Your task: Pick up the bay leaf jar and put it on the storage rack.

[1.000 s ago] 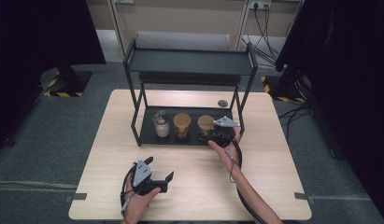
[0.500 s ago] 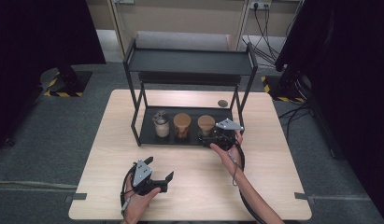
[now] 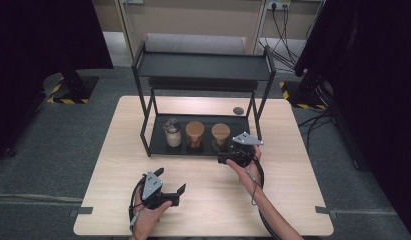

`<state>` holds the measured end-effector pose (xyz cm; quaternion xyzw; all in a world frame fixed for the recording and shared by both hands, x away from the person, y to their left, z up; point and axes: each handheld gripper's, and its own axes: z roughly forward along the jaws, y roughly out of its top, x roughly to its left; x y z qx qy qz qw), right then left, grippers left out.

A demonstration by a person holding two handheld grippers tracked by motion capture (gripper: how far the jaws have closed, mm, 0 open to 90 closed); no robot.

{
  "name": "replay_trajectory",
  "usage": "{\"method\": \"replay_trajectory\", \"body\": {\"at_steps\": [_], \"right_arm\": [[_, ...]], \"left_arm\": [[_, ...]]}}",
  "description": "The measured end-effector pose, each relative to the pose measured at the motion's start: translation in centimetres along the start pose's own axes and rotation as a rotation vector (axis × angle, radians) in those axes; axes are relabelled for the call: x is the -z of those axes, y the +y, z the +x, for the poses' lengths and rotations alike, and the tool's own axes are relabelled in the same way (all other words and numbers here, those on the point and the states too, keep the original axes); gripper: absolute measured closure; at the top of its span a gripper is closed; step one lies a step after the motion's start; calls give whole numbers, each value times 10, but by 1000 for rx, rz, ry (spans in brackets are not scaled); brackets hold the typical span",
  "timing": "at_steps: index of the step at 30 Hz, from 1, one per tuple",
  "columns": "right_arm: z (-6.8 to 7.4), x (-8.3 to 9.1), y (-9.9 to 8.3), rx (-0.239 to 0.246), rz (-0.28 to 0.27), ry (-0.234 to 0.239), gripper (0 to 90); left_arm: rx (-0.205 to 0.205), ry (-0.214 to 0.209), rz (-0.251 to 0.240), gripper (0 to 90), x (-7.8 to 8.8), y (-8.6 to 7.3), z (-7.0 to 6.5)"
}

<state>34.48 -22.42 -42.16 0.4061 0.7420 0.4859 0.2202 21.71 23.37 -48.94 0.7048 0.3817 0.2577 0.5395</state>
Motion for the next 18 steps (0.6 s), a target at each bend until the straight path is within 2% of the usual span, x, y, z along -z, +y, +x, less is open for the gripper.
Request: {"method": "replay_trajectory", "body": {"at_steps": [18], "right_arm": [[-1, 15, -11, -5, -14, 9, 54]], "left_arm": [[-1, 3, 0, 12, 0, 0, -1]]}}
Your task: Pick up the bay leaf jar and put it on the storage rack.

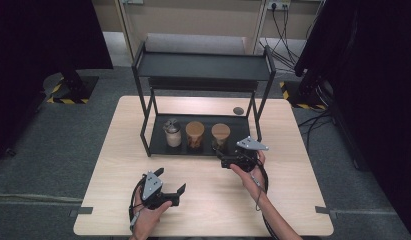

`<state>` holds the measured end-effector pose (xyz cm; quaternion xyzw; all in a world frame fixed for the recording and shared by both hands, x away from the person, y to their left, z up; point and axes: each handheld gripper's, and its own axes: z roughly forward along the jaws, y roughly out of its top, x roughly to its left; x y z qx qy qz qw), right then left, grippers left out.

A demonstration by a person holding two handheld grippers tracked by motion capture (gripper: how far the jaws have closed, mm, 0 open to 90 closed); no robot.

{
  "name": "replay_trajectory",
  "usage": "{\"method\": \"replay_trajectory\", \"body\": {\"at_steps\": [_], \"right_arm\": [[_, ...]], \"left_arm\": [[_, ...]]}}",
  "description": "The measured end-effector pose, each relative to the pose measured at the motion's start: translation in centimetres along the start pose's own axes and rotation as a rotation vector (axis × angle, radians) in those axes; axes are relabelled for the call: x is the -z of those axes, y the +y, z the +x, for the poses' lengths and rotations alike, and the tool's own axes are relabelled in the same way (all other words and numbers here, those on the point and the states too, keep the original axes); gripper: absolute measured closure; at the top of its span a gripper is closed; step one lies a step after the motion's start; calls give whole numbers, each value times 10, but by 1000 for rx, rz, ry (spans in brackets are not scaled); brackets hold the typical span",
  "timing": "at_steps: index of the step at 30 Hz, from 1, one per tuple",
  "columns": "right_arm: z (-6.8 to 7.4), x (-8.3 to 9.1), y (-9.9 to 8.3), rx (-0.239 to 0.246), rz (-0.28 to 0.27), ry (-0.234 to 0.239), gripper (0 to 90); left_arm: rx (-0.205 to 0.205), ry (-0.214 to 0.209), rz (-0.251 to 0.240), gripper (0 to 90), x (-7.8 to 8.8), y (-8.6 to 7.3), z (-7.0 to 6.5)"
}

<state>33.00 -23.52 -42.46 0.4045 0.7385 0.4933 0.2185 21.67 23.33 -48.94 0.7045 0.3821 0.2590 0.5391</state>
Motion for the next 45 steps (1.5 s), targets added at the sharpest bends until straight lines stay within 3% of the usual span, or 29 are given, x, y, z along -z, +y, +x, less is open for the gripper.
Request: {"method": "replay_trajectory", "body": {"at_steps": [45], "right_arm": [[1, 26, -29, -7, 19, 40, 53]], "left_arm": [[1, 1, 0, 11, 0, 0, 0]]}}
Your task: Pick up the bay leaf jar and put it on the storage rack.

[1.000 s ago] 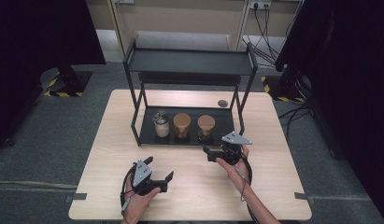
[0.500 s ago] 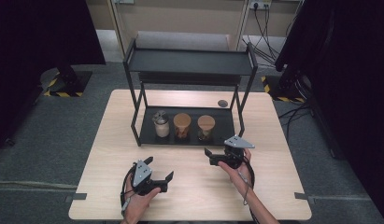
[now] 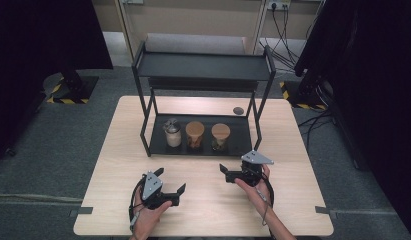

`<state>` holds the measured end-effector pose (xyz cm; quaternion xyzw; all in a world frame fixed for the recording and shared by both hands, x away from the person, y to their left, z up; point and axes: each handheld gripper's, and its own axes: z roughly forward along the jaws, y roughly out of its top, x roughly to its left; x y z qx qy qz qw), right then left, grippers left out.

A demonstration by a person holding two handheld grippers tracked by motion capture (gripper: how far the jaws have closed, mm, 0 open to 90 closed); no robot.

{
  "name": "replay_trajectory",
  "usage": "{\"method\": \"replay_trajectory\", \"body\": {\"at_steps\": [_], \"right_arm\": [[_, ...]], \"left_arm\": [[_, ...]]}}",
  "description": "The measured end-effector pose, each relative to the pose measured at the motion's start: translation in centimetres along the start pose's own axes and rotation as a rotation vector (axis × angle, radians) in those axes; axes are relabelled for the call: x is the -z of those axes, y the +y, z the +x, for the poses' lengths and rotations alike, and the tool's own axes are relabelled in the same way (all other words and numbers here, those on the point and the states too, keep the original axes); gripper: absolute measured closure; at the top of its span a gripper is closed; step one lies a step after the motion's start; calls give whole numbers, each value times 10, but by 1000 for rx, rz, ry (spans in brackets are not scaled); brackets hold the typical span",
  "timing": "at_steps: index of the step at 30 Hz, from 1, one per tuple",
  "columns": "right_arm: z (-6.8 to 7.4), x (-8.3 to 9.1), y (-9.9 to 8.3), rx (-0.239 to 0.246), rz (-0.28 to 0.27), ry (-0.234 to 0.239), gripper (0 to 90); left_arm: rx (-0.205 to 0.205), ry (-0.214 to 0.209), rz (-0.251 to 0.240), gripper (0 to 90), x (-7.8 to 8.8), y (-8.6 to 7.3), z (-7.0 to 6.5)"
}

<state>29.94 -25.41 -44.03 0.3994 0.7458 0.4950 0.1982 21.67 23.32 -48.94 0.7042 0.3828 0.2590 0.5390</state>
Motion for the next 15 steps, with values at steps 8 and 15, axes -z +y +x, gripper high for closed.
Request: {"method": "replay_trajectory", "body": {"at_steps": [8, 15], "right_arm": [[2, 5, -4, -1, -3, 6, 53], [2, 10, -10, -7, -3, 8, 53]], "left_arm": [[1, 0, 0, 12, 0, 0, 0], [0, 0, -1, 12, 0, 0, 0]]}}
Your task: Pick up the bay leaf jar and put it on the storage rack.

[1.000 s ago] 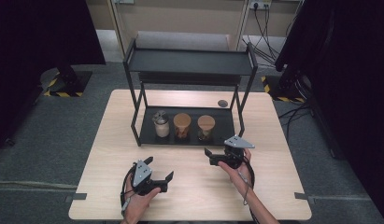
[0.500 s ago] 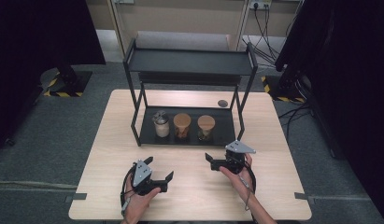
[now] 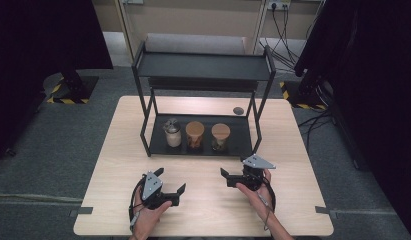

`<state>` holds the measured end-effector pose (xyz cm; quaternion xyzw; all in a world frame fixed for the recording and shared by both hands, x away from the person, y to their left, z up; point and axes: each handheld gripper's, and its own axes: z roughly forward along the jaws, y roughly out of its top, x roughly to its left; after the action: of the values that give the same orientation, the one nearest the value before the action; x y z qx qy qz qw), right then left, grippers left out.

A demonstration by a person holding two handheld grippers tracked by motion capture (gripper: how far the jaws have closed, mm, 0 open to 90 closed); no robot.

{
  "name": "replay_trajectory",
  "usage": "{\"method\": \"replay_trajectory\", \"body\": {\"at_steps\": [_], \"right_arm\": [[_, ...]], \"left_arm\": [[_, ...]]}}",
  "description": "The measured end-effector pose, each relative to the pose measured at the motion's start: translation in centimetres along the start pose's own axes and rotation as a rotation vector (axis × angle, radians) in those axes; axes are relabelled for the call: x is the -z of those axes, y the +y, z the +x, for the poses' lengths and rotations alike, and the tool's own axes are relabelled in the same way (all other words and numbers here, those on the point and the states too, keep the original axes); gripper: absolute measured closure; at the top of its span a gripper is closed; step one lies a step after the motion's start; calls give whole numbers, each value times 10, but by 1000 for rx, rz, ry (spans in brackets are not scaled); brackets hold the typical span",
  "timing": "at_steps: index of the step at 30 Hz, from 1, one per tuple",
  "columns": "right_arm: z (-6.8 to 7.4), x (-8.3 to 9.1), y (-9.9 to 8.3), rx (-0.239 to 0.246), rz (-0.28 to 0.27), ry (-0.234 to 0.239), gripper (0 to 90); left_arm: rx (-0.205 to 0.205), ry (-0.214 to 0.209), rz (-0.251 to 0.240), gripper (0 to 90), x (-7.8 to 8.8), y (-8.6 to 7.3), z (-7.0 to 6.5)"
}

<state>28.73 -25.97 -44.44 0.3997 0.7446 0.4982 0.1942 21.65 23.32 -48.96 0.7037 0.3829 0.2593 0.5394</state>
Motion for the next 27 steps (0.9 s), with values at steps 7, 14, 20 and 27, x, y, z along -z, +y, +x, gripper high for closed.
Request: {"method": "replay_trajectory", "body": {"at_steps": [7, 14, 20, 27], "right_arm": [[2, 9, -4, -11, -16, 6, 53], [3, 18, -12, -22, -24, 11, 53], [2, 21, -16, -29, -20, 9, 53], [2, 23, -22, -36, -11, 8, 53]], "left_arm": [[0, 0, 0, 11, 0, 0, 0], [-2, 0, 1, 11, 0, 0, 0], [-1, 0, 0, 12, 0, 0, 0], [2, 0, -1, 12, 0, 0, 0]]}}
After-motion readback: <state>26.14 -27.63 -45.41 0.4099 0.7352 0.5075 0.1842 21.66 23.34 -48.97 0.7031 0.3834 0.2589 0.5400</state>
